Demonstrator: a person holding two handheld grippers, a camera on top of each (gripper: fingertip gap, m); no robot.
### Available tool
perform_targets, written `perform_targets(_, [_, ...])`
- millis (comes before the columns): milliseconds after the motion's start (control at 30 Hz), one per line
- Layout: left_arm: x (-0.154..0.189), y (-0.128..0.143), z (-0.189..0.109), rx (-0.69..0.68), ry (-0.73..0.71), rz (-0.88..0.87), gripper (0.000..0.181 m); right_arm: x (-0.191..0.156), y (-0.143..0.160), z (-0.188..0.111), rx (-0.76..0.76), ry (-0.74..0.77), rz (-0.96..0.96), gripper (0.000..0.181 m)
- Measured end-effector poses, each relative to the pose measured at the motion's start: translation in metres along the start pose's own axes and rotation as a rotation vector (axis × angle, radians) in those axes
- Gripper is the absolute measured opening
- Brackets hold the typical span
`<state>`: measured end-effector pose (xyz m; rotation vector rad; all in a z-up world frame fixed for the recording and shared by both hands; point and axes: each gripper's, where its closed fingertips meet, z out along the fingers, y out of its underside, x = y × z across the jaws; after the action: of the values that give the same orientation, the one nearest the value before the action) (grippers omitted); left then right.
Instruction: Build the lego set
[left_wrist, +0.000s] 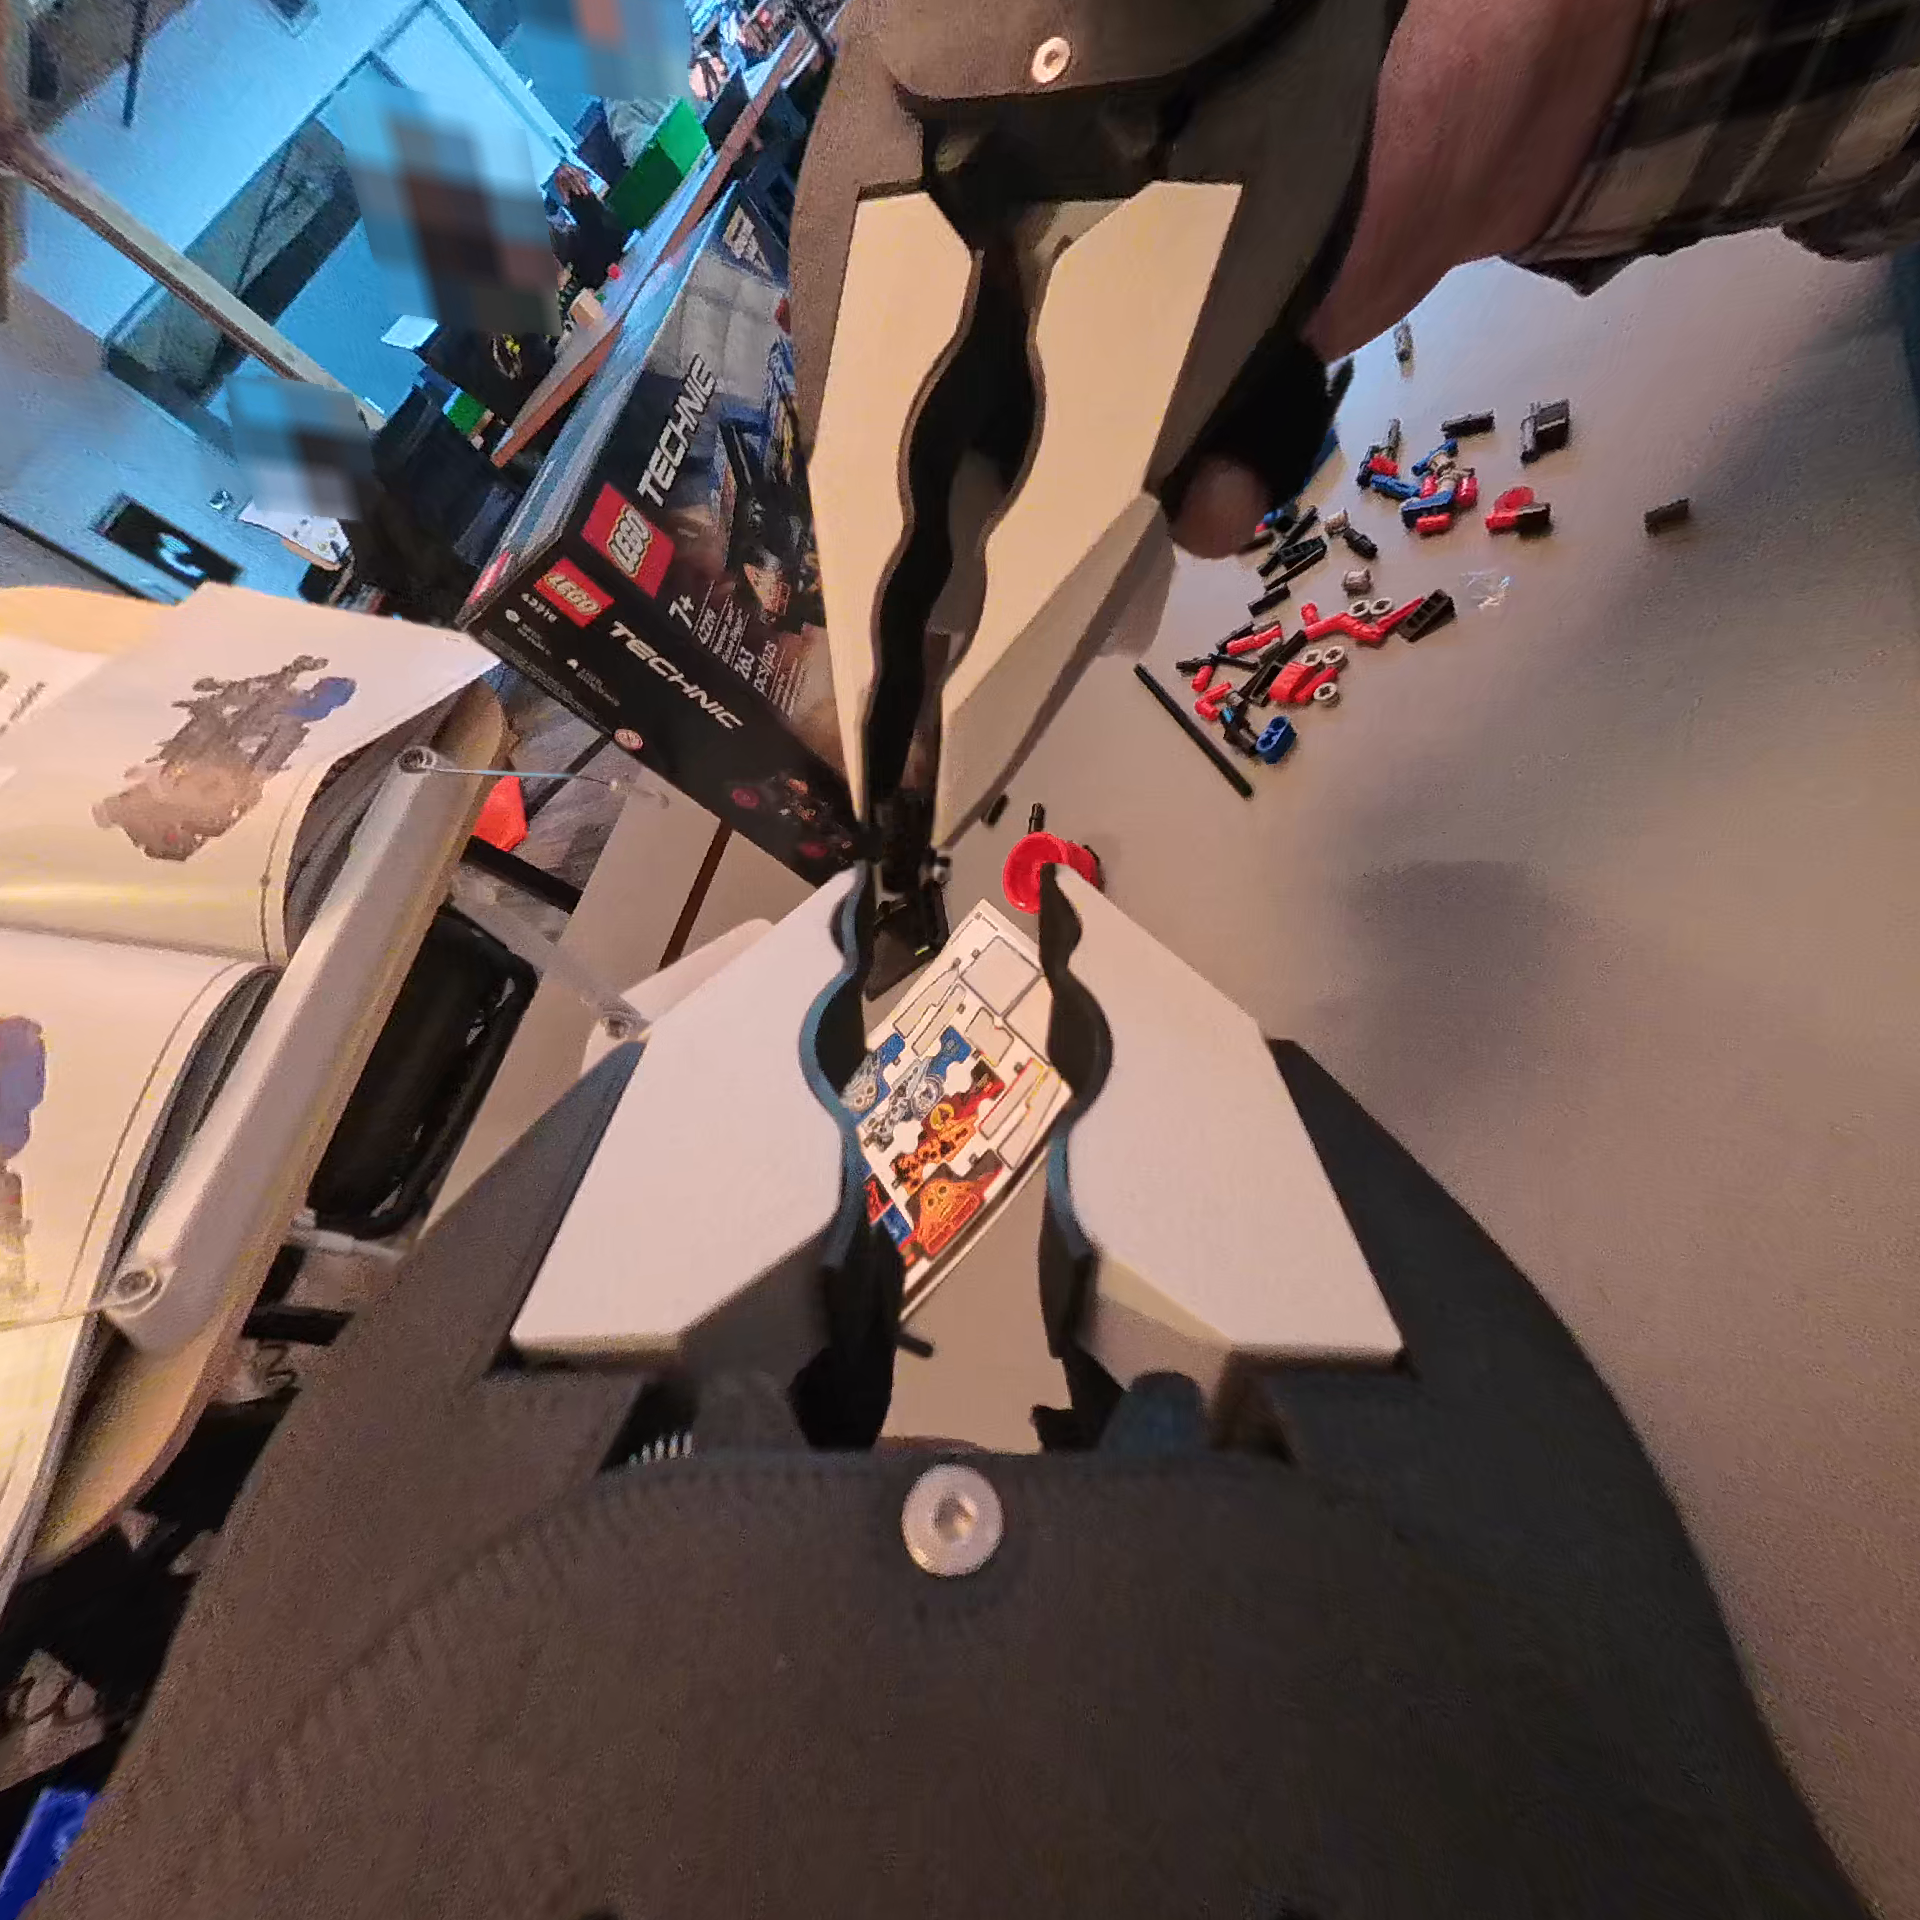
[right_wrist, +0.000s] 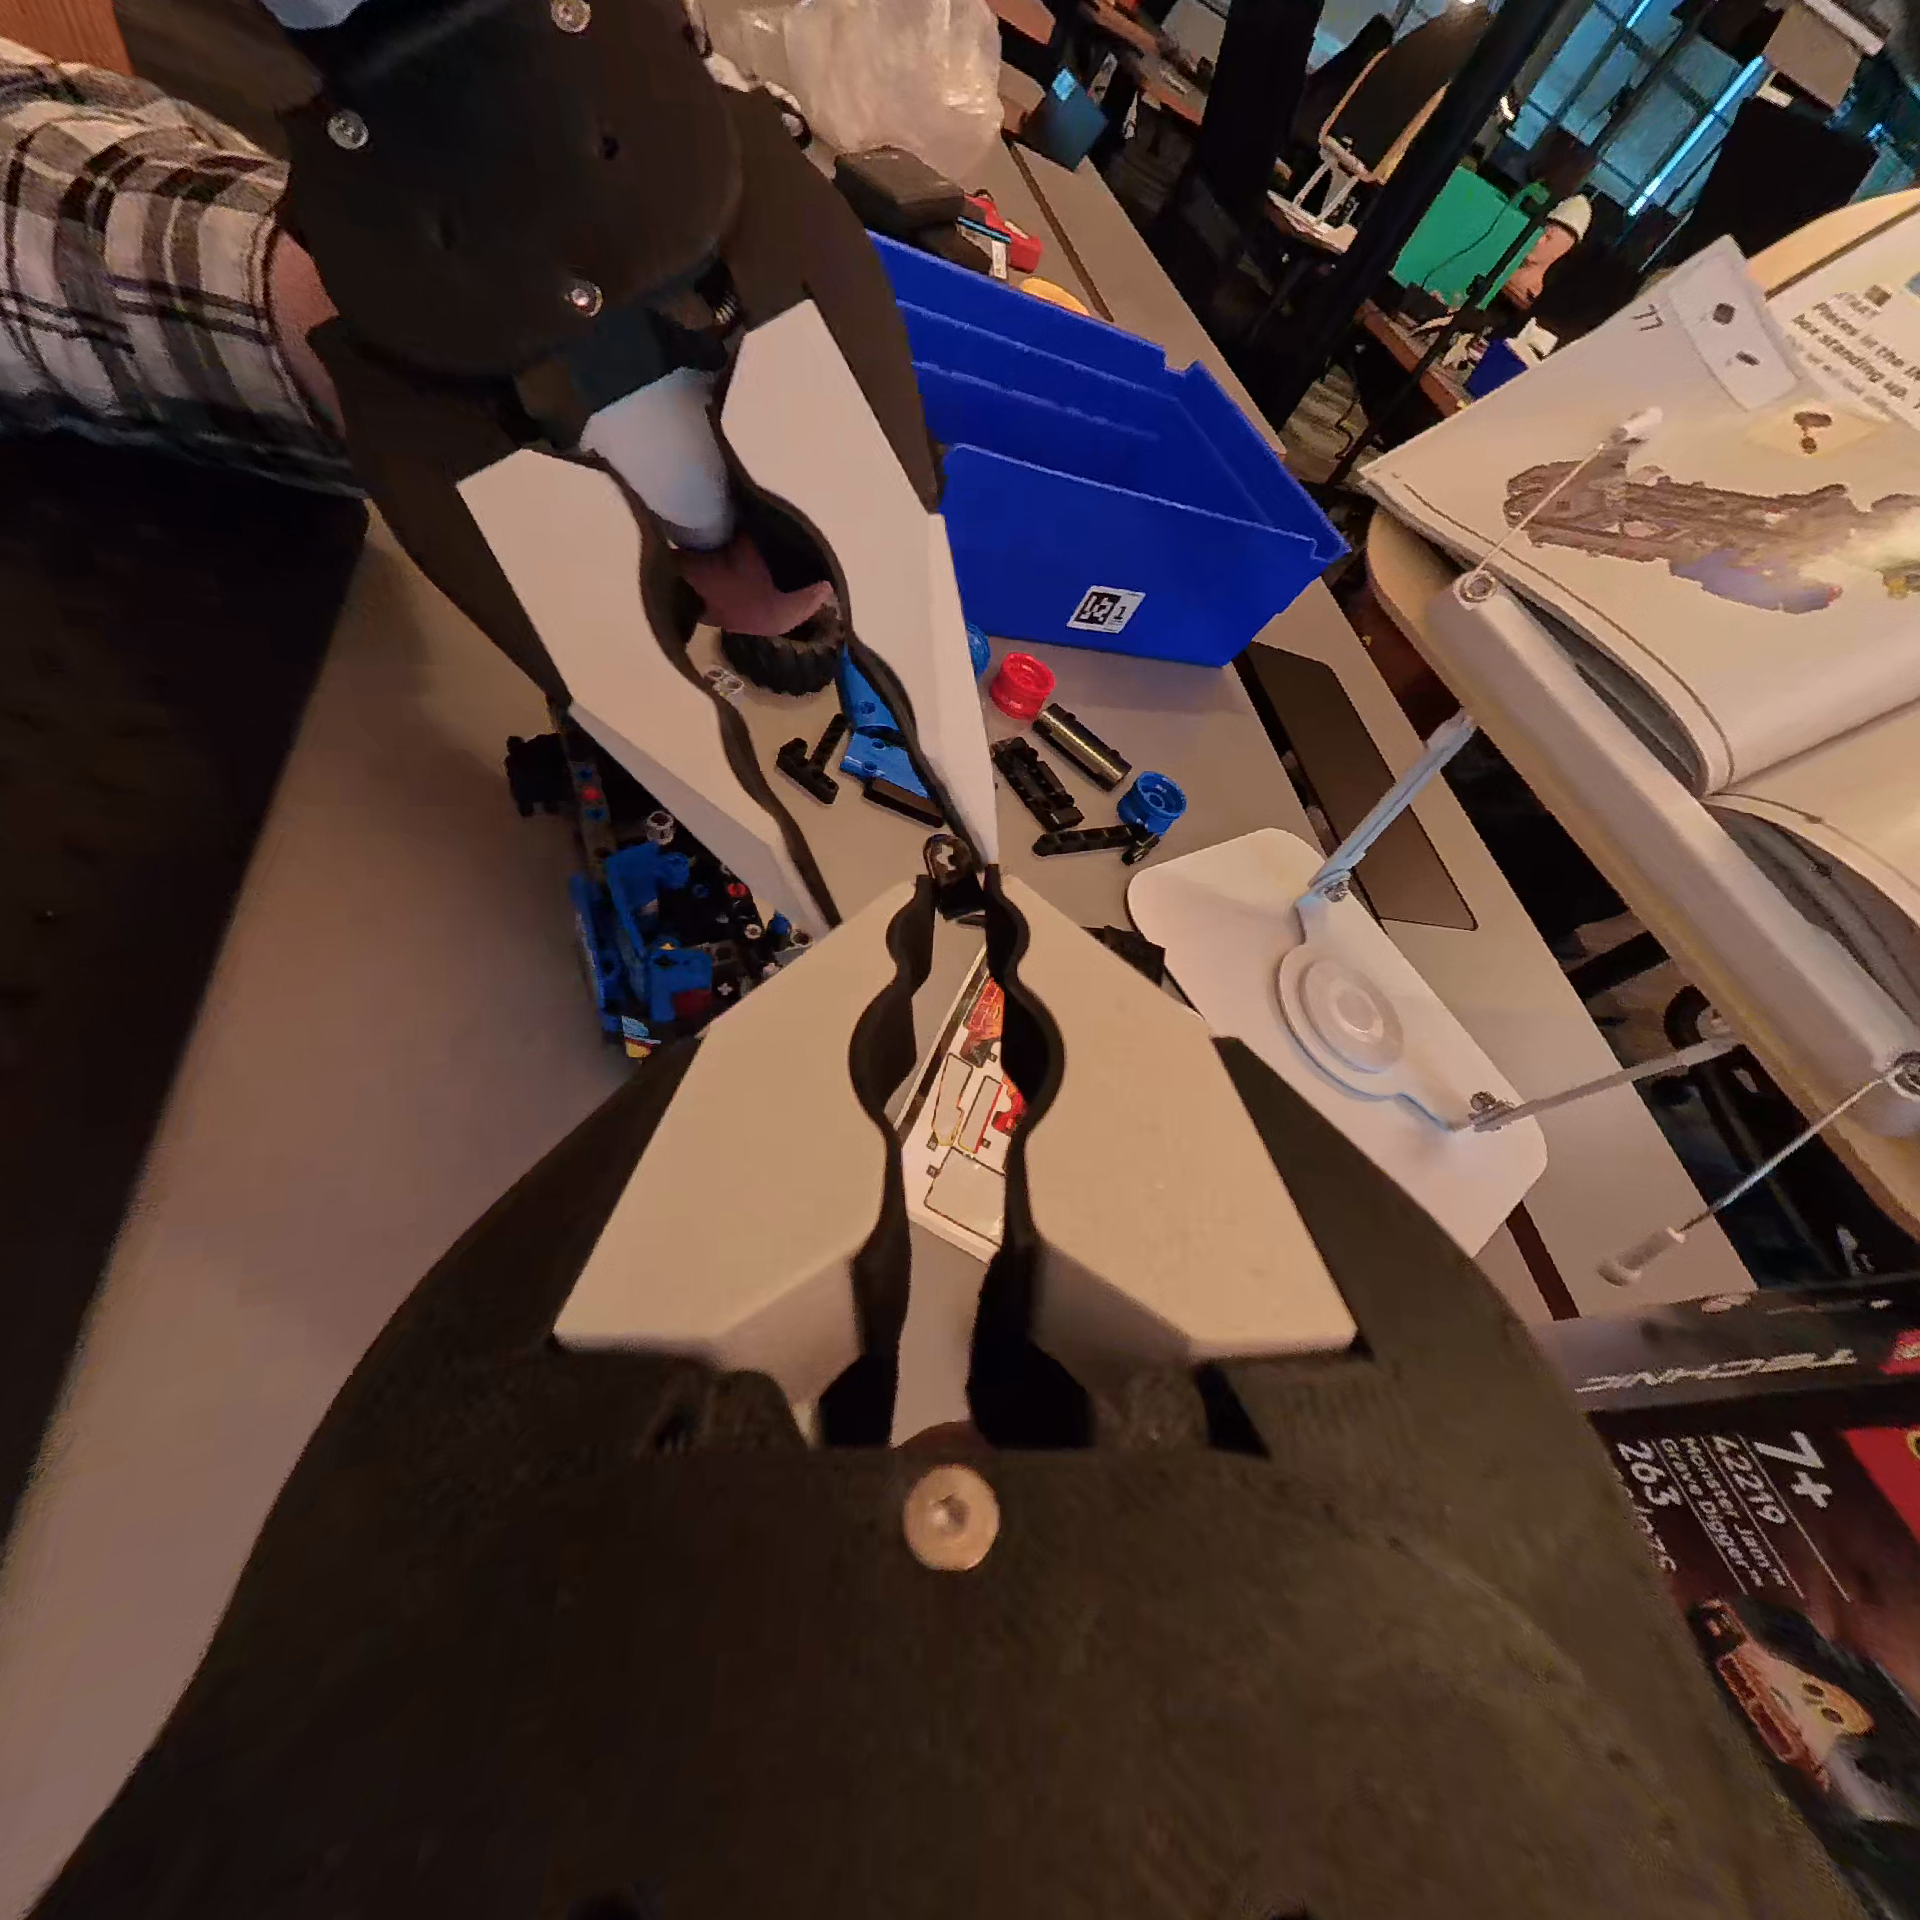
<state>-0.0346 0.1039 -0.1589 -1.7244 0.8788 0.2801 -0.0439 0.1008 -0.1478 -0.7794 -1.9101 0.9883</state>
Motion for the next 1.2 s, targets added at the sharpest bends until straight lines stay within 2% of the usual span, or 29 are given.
perform_targets(100, [0.000, -0.004, 0.001, 0.032, 0.012, -0.026, 0.015, -0.004, 0.002, 0.001, -0.005, -0.011, -0.018, 0.008])
perform_targets(167, [0.001, -0.002, 0.002, 0.043, 0.024, -0.046, 0.013, -0.005, 0.004, 0.001, -0.006, -0.013, -0.017, 0.008])
perform_targets(633, [-0.007, -0.007, -0.002, 0.151, 0.062, -0.226, 0.006, 0.002, -0.007, -0.003, 0.091, -0.006, 0.086, 0.009])
perform_targets(1200, [-0.012, -0.009, -0.003, 0.209, 0.094, -0.364, 0.006, 0.009, -0.010, -0.011, 0.105, 0.033, 0.097, 0.011])
